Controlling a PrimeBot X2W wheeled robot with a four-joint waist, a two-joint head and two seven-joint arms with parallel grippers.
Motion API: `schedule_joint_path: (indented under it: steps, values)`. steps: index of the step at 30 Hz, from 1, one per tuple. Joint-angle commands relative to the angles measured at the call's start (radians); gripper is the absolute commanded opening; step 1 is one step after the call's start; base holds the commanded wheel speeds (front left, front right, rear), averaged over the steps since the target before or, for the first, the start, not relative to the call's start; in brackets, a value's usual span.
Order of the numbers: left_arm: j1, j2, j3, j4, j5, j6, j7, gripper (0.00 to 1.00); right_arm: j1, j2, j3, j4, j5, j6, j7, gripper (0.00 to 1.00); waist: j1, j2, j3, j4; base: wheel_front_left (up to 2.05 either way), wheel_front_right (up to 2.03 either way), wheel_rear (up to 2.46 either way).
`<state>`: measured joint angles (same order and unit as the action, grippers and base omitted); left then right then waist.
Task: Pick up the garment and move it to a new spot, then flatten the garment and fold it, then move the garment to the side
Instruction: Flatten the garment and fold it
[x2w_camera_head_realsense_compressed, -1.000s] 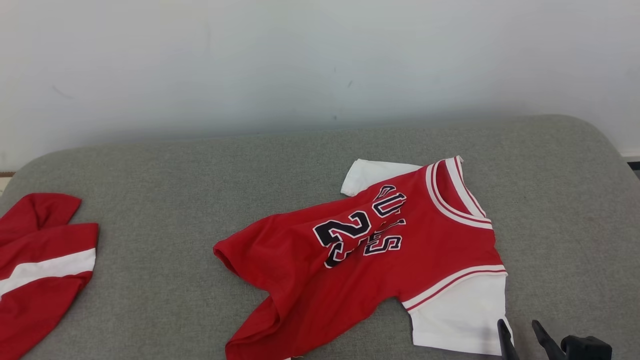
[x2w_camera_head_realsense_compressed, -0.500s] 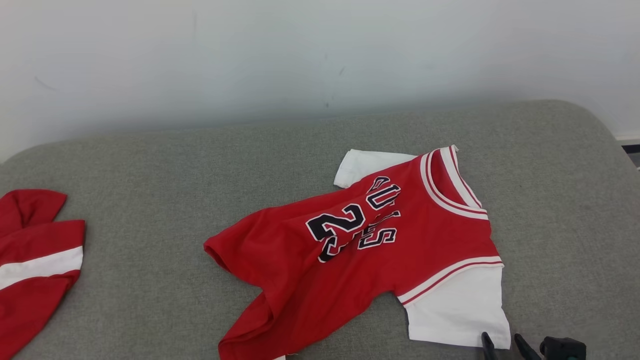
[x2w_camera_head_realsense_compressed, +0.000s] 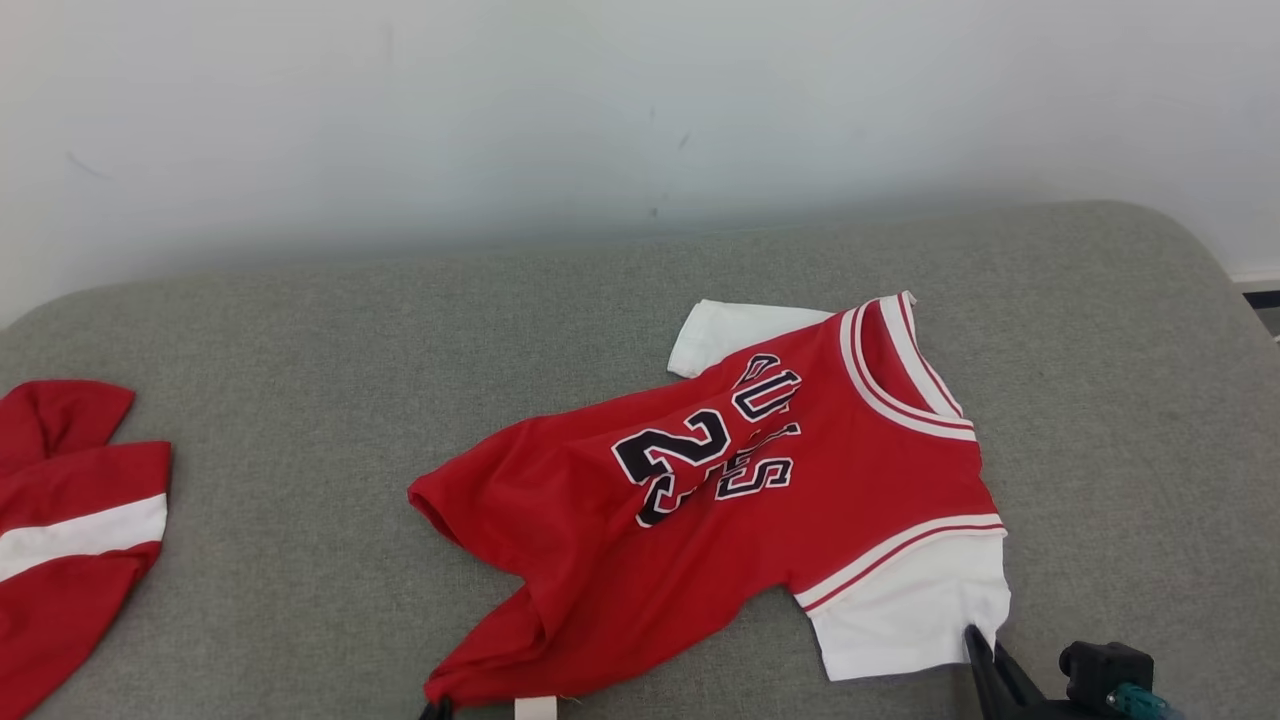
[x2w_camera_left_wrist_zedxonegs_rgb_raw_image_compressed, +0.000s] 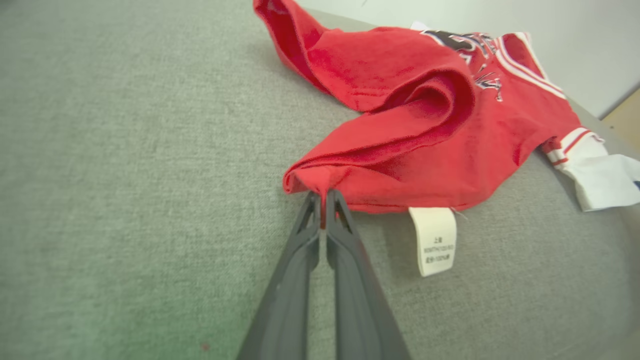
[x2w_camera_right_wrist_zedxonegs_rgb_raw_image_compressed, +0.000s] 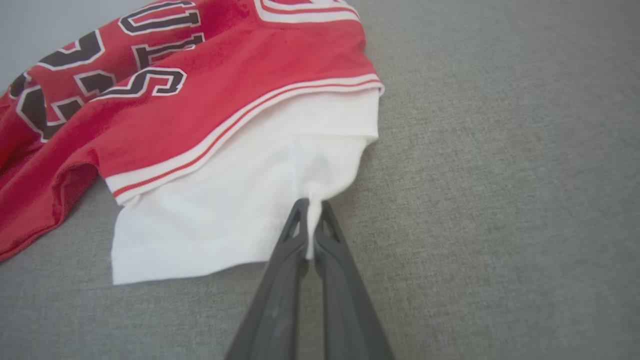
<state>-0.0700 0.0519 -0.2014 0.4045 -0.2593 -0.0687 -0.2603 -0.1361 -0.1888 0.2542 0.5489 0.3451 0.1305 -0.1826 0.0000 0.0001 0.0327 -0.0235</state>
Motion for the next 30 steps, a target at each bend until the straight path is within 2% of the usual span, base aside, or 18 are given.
schedule_joint_path:
  steps: [1, 10, 13, 17, 19, 23, 27, 30]
  values:
    - [0.02, 0.013, 0.016, -0.023, 0.013, 0.005, -0.003, 0.0, -0.002, -0.014, 0.012, -0.017, 0.005, 0.0, -0.003, 0.0, 0.0, -0.0001, -0.007, -0.002, 0.0, 0.0, 0.0]
    - [0.029, 0.058, 0.075, -0.184, 0.067, 0.009, -0.003, 0.0, -0.014, -0.053, 0.073, -0.199, 0.056, 0.0, 0.055, 0.0, 0.0, -0.0001, -0.017, -0.016, 0.0, 0.0, 0.0]
    - [-0.055, 0.113, 0.056, -0.204, 0.103, -0.015, 0.003, 0.0, -0.091, -0.079, 0.138, -0.283, 0.098, 0.0, 0.104, 0.0, 0.0, -0.0001, 0.016, -0.017, 0.0, 0.0, 0.0]
    - [-0.174, 0.17, 0.032, -0.207, 0.12, -0.037, 0.032, 0.0, -0.209, -0.088, 0.175, -0.306, 0.123, 0.0, 0.125, 0.0, 0.0, -0.0001, 0.068, -0.014, 0.0, 0.0, 0.0]
    - [-0.244, 0.199, 0.019, -0.204, 0.121, -0.044, 0.049, 0.0, -0.284, -0.1, 0.191, -0.294, 0.119, 0.0, 0.134, 0.0, 0.0, -0.0001, 0.099, -0.012, 0.0, 0.0, 0.0]
    - [-0.445, 0.264, 0.006, -0.146, 0.078, -0.058, 0.09, 0.0, -0.5, -0.092, 0.216, -0.224, 0.199, 0.0, 0.133, 0.0, 0.0, -0.0001, 0.183, -0.009, 0.0, 0.0, 0.0]
    - [-0.623, 0.296, -0.003, -0.057, 0.023, -0.059, 0.118, 0.0, -0.694, -0.085, 0.268, -0.127, 0.256, 0.0, 0.139, 0.0, 0.0, -0.0001, 0.254, -0.011, 0.0, 0.0, 0.0]
    - [-0.81, 0.353, -0.066, 0.011, -0.007, -0.06, 0.144, 0.0, -0.911, -0.079, 0.316, -0.032, 0.306, 0.0, 0.145, 0.0, 0.0, -0.0001, 0.325, -0.016, 0.0, 0.0, 0.0]
